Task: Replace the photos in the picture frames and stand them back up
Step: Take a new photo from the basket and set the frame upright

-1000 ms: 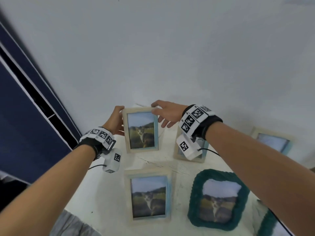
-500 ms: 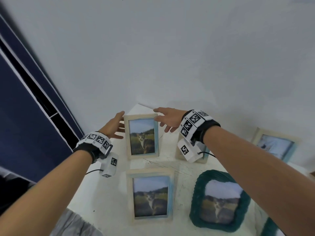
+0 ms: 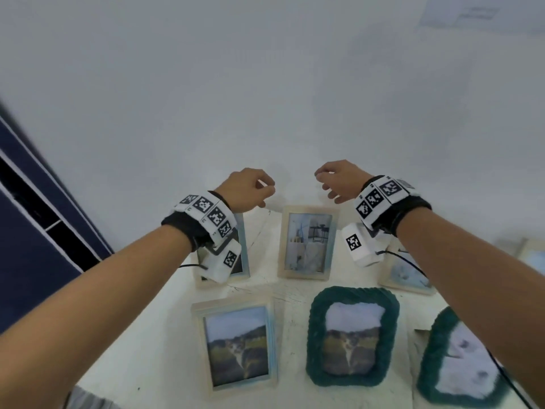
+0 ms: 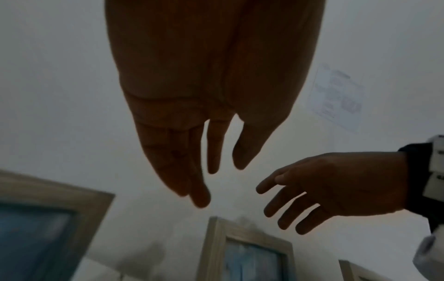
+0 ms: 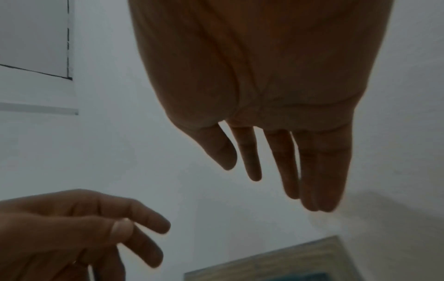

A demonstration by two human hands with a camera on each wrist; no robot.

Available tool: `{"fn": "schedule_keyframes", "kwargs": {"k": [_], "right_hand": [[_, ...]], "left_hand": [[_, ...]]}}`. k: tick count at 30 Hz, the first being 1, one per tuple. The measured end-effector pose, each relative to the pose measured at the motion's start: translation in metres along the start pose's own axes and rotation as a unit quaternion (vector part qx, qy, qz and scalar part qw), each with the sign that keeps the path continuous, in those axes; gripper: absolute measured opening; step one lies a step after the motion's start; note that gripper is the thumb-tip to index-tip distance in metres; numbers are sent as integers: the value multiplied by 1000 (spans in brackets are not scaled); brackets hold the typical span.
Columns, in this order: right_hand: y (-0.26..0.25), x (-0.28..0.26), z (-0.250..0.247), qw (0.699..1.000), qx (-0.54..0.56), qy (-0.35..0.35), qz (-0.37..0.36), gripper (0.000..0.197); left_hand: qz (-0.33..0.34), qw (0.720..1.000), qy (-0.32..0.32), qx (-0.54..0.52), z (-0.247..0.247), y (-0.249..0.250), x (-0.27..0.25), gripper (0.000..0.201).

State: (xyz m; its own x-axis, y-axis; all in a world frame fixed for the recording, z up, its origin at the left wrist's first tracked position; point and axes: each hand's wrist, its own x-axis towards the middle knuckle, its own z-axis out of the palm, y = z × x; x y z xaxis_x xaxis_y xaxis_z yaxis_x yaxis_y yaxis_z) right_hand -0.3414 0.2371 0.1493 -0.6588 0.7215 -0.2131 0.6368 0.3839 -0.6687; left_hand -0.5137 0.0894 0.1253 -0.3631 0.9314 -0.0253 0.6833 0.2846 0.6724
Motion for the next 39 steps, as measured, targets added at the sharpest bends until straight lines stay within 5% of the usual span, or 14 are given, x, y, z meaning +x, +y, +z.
{"fn": "schedule_keyframes", "kwargs": {"k": [4,8,12,16,25,31,35,39], "right_hand": [[29,0,-7,995,-47,23,81,33],[43,-3,-2,985,51,-21,164,18],[42,-6,3,988,58,-34,137,11],[39,-15,-4,990,81,-23,117,25],[39,-65,-58,959,235,153,-36,23],[60,-144,-72,916,355,164,-93,27],[97,-213,-60,905,403,112,-81,54],[146,-274,-38,848,513,106,-80,53]], "left_hand": [[-83,993,-82,33,33,8,21,45],[-104,987,-105,65,50,10,31,39],[-77,989,-86,87,53,11,35,27],[-55,995,-55,67,45,19,36,22],[92,993,64,-33,7,75,15,18],[140,978,49,-145,10,140,-35,22],[139,965,-5,-221,41,174,-78,22],[141,966,-36,-214,93,199,-116,24]]}}
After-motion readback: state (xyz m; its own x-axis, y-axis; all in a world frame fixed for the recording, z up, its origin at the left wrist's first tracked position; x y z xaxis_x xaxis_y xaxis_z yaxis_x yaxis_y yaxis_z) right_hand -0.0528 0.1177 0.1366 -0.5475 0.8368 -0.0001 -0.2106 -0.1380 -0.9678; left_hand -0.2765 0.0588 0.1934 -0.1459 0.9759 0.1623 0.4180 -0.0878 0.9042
